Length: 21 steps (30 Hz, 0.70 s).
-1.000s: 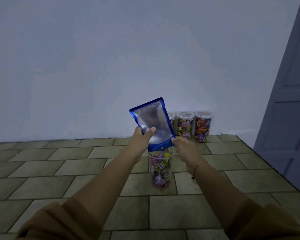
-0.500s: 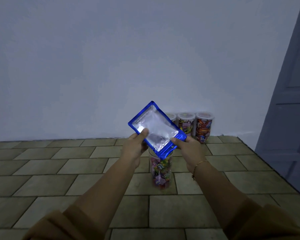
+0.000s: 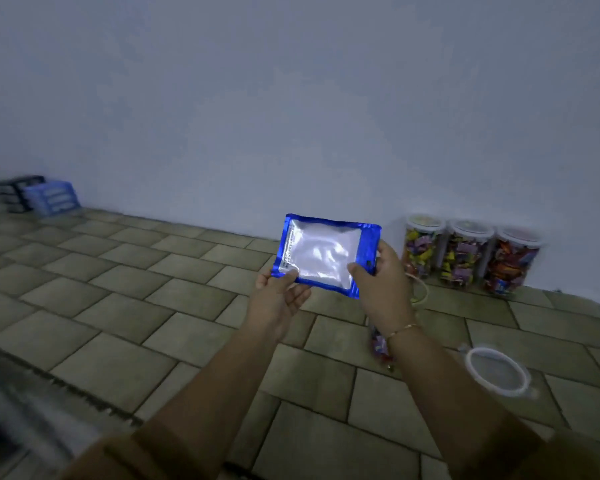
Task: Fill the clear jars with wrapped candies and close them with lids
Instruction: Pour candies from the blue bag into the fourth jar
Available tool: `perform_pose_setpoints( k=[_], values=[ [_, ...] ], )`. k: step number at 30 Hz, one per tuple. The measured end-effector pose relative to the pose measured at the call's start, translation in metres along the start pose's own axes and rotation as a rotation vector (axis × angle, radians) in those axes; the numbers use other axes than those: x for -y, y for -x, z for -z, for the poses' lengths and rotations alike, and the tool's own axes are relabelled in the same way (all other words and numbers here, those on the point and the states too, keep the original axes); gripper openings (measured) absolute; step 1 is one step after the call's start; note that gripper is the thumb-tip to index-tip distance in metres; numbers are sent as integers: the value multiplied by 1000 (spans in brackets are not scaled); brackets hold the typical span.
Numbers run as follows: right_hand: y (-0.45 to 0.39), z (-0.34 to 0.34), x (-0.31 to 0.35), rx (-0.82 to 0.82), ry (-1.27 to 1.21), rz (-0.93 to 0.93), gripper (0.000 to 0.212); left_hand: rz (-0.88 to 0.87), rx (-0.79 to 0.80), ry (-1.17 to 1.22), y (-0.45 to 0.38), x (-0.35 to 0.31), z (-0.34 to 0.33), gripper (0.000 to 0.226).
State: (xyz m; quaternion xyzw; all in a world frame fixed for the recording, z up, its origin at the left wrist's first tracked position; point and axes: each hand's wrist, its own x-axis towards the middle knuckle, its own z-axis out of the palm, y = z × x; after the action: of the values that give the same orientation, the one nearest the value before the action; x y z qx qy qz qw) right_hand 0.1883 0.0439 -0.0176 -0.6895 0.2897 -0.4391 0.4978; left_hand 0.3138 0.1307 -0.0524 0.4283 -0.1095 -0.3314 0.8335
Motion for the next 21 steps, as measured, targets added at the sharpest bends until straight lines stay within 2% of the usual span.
perform_pose_setpoints(
  k=[2, 6, 13, 17, 21],
  values=[
    [5, -20, -5, 64, -1, -20, 40, -1, -67, 2, 6, -10, 23, 21],
    [23, -80, -7, 191, 10, -41, 23, -54, -226, -47, 22, -47, 90, 14],
    [90, -222, 15, 438, -8, -33, 24, -199, -451, -85, 71, -134, 230, 14],
    [153, -311, 28, 538, 5, -39, 29, -261, -500, -323, 118, -188, 327, 19],
    [232, -395, 33, 623, -28, -135, 33, -174, -504, -624, 168, -234, 429, 29]
  ],
)
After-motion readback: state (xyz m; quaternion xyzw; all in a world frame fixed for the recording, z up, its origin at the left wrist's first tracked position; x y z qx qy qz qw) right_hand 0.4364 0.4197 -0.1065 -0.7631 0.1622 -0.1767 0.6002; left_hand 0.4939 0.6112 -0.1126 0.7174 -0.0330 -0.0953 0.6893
